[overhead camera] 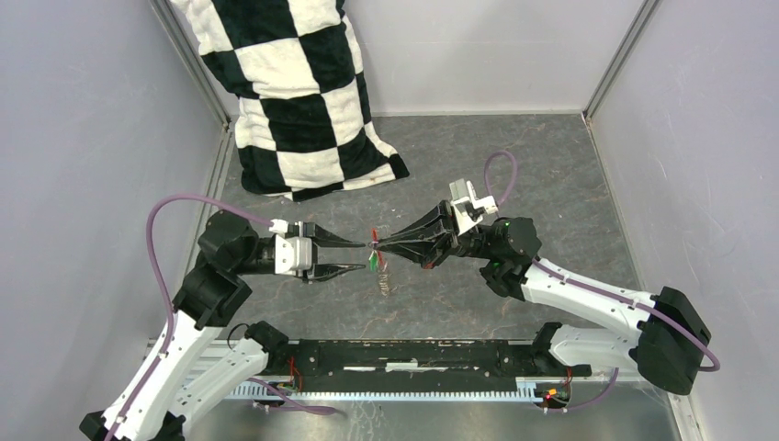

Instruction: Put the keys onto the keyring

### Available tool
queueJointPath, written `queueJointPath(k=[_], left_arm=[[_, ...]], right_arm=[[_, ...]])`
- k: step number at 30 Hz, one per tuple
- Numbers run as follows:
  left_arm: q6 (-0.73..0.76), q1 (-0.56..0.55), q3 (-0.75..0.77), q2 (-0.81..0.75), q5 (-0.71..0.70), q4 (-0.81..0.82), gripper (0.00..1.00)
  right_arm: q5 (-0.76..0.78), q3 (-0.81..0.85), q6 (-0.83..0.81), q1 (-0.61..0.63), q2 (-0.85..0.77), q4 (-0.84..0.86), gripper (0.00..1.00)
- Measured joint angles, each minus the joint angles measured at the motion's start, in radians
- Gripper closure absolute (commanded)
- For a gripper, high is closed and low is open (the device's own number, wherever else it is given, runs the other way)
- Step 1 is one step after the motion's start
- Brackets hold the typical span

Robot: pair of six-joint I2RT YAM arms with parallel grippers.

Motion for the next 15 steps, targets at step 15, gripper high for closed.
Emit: queueJointPath(k=[15], left_arm=[[-0.122, 0.0, -0.097, 0.034, -0.034, 0.077, 0.57]], right_arm=[[0.0, 0.0, 0.042, -0.002, 0.005, 0.039, 1.0]])
